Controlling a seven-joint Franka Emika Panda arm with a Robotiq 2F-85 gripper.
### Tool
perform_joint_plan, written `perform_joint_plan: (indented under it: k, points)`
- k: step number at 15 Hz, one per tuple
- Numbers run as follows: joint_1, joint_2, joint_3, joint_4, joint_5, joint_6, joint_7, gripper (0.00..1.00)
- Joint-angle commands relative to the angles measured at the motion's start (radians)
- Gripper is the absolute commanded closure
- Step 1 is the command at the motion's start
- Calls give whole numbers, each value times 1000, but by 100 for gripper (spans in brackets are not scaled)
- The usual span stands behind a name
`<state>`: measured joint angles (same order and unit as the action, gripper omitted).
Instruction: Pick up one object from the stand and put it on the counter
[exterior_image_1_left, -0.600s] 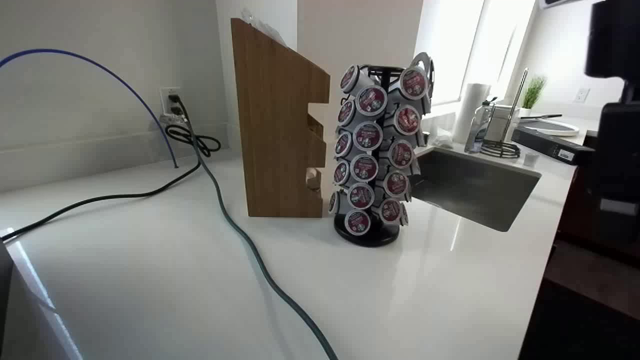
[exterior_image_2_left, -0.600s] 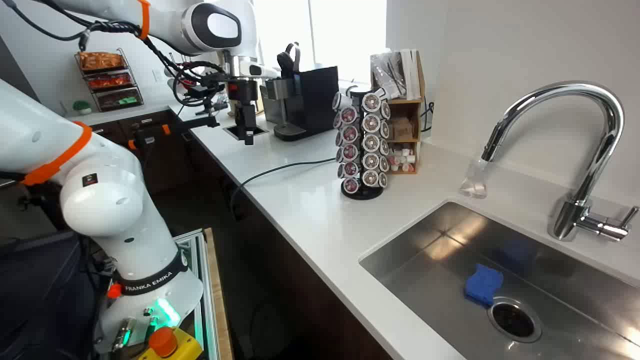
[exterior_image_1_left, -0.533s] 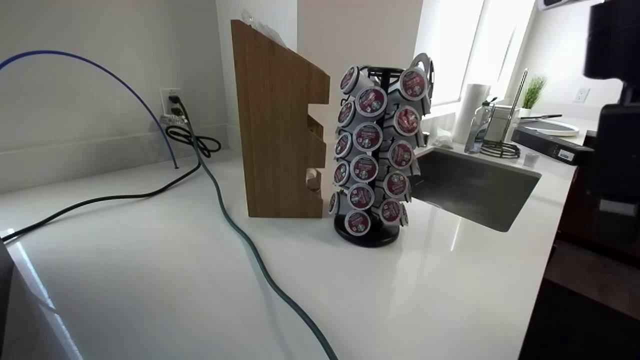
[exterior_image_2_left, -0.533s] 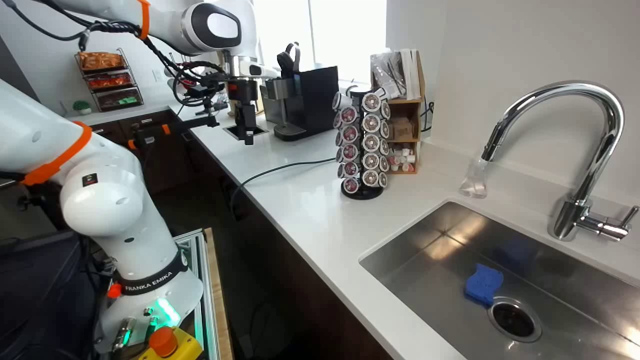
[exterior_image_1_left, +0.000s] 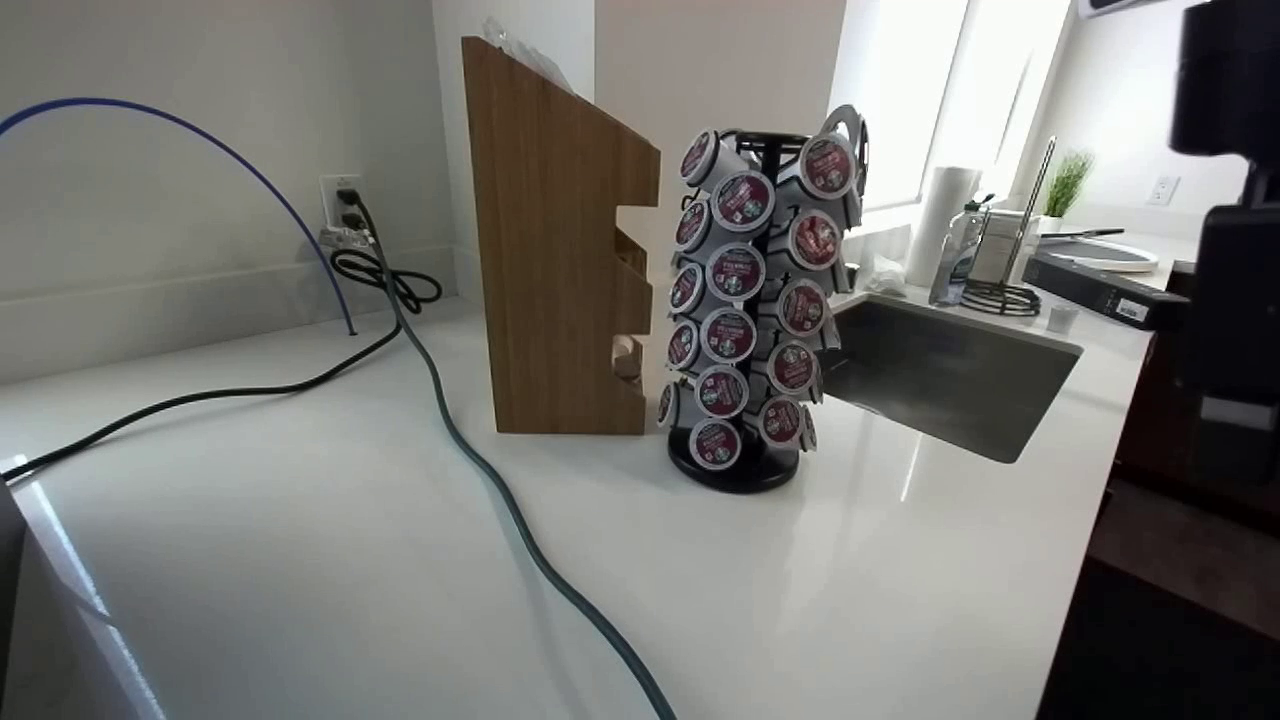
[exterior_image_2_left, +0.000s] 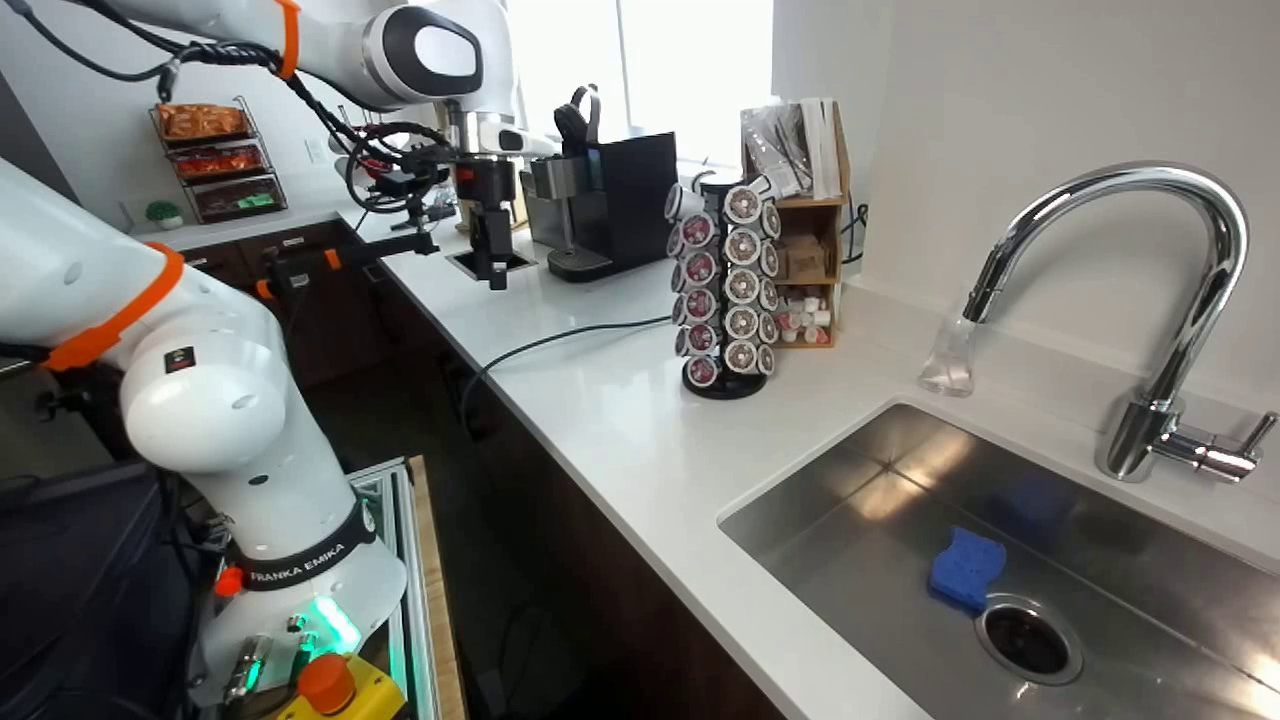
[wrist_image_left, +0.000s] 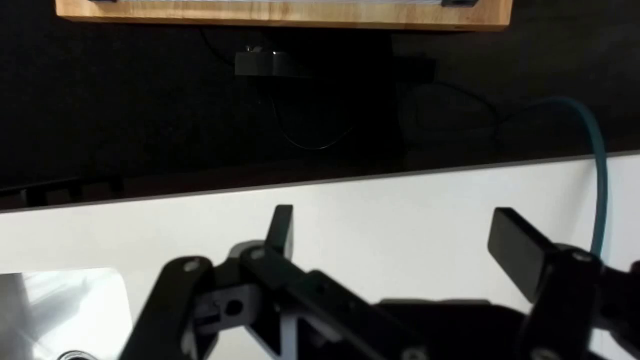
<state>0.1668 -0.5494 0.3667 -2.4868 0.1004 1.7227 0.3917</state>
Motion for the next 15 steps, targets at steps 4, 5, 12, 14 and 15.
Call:
perform_joint_plan:
  k: [4, 5, 12, 14, 15]
  points:
    - [-20, -13, -1, 22, -57, 25, 92, 0]
    - [-30, -28, -3, 28, -71, 43, 121, 0]
    - [-95, -96, -3, 78, -186, 175, 271, 0]
    - [-121, -118, 1, 88, -247, 222, 305, 0]
    - [-92, -82, -14, 96, -209, 183, 265, 0]
